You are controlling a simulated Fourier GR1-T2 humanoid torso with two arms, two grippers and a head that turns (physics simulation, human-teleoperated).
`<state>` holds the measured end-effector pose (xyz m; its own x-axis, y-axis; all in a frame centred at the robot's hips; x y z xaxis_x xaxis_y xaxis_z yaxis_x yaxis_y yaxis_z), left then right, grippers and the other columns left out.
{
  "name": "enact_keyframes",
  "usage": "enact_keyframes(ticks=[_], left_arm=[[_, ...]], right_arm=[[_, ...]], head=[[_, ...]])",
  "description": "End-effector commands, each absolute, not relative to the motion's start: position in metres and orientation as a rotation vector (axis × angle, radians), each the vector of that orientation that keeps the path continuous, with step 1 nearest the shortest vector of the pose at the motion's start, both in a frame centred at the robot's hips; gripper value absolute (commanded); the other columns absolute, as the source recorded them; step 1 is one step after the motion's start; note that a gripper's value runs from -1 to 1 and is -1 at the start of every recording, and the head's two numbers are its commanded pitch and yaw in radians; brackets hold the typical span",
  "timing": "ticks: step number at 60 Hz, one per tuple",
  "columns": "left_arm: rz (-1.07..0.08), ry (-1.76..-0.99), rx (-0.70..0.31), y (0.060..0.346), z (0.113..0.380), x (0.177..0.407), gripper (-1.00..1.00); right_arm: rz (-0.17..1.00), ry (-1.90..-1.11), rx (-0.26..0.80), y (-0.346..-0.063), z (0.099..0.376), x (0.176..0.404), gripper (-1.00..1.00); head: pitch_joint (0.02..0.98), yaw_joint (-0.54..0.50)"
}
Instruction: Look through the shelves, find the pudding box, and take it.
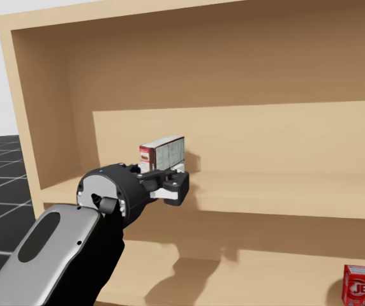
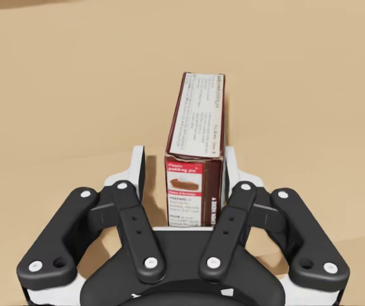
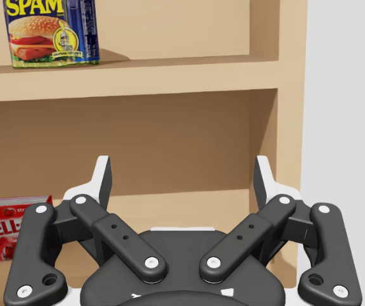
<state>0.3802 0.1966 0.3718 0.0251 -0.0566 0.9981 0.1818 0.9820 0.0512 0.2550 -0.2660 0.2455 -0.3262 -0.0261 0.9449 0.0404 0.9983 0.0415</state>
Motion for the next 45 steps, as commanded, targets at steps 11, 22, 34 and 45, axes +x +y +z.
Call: enact_keyframes(ticks=[11,22,34,45], left_arm=[[-0.229,-1.502,-0.092,0.195,0.371,0.371,1.0],[-0.245,-1.542,-0.084,0.195,0.379,0.35,1.0],[-0.268,-1.578,-0.05,0.198,0.379,0.313,1.0],[-0.294,-1.601,-0.049,0.204,0.374,0.274,1.0]], right_arm=[[-0.068,-1.902,-0.009,-0.267,0.246,0.255,-1.0],[-0.069,-1.902,-0.011,-0.266,0.246,0.255,-1.0],[-0.068,-1.901,-0.013,-0.266,0.246,0.256,-1.0],[-0.066,-1.9,-0.014,-0.265,0.245,0.256,-1.0]], head=[[0.246,0.25],[0.243,0.25],[0.252,0.25],[0.256,0.26]])
